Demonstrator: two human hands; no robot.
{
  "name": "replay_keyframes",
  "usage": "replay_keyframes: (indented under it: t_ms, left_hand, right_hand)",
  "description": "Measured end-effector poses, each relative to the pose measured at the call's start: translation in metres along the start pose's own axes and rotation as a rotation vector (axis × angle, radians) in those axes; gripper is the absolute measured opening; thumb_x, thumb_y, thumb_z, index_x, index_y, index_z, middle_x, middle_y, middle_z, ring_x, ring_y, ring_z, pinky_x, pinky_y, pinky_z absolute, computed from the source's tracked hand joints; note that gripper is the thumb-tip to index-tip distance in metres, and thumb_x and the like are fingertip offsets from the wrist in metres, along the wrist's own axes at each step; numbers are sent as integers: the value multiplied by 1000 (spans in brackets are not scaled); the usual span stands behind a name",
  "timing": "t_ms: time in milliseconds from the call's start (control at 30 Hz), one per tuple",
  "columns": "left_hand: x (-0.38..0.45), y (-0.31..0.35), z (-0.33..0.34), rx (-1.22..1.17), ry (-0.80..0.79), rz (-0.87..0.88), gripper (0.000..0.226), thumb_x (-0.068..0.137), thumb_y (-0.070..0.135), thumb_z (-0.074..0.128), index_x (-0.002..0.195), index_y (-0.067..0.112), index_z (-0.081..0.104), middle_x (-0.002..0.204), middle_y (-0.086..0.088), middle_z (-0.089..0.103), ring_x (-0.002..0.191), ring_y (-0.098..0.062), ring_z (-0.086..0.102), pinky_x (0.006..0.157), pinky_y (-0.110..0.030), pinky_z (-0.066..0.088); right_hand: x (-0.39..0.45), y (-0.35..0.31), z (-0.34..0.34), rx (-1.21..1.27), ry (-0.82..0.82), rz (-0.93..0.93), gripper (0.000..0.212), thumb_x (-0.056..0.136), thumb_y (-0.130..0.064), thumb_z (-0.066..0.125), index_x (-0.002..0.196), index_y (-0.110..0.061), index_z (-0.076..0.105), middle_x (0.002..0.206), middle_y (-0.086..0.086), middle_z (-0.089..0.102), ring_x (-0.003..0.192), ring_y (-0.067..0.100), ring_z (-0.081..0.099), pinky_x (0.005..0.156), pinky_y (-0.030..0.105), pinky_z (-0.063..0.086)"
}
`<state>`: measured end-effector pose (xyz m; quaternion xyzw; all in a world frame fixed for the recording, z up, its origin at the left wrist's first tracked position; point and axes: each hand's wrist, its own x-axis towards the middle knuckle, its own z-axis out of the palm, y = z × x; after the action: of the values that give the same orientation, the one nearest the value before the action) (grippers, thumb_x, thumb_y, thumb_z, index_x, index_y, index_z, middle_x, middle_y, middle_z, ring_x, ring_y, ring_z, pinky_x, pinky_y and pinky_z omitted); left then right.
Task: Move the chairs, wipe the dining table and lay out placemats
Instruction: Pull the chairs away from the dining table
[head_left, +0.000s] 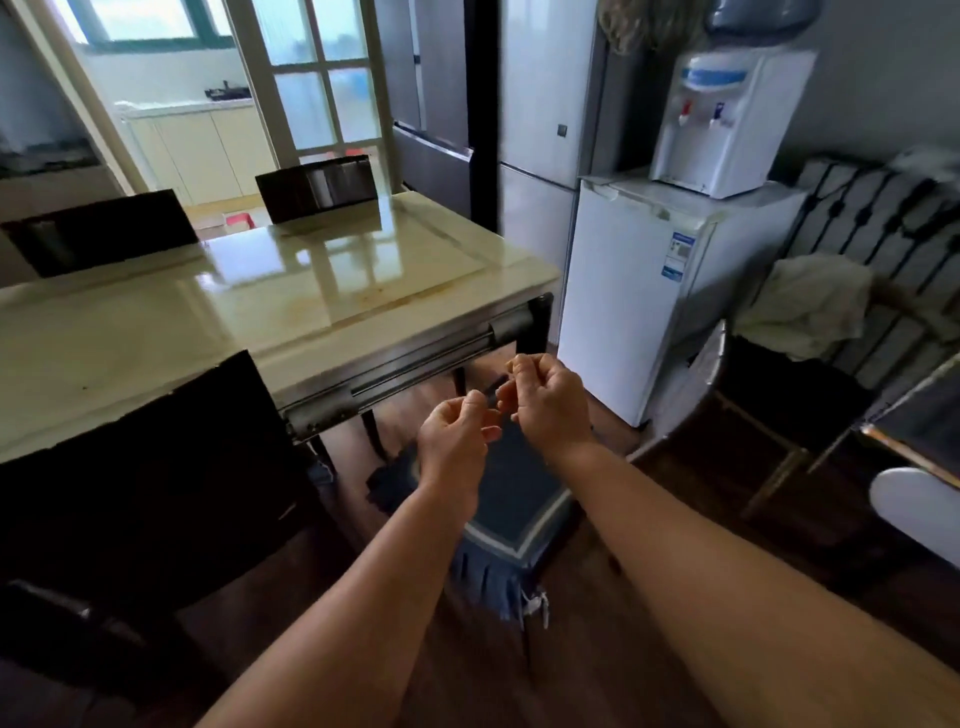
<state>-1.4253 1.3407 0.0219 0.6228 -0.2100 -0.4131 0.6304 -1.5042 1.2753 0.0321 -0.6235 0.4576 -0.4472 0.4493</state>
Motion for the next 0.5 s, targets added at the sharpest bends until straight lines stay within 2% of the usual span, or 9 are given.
replay_keyframes:
  t_ms: [167,300,400,500]
  left_hand:
    - [-26,-27,88,86,-8,7,17,92,31,52,83,20,60,78,3,68,73,-11,63,60,-22,41]
    - [-27,-32,133,196,-30,61,12,91,35,53,91,24,59,83,7,68,81,-9,64,61,-22,43]
    - [-19,-41,144,411,-63,151,21,87,41,56,99,24,61,86,9,68,83,-6,63,58,-17,42]
    - [-13,-55,144,628,-87,188,23,83,50,57,92,30,62,85,12,67,79,-2,62,54,-14,40]
  right_hand:
    - [24,22,-94,-25,59,-5,23,98,-27,45,93,-10,60,64,-9,63,49,-4,58,53,11,48]
    - [42,38,-143,2,43,13,18,97,-30,46,101,-18,58,87,-2,68,73,11,64,69,23,52]
    - [60,55,-168,-22,53,28,27,96,-29,50,117,-13,56,103,-1,63,92,12,60,78,19,47]
    - [80,69,-186,-57,68,69,33,95,-27,51,123,-11,53,101,-6,57,92,8,56,78,15,42]
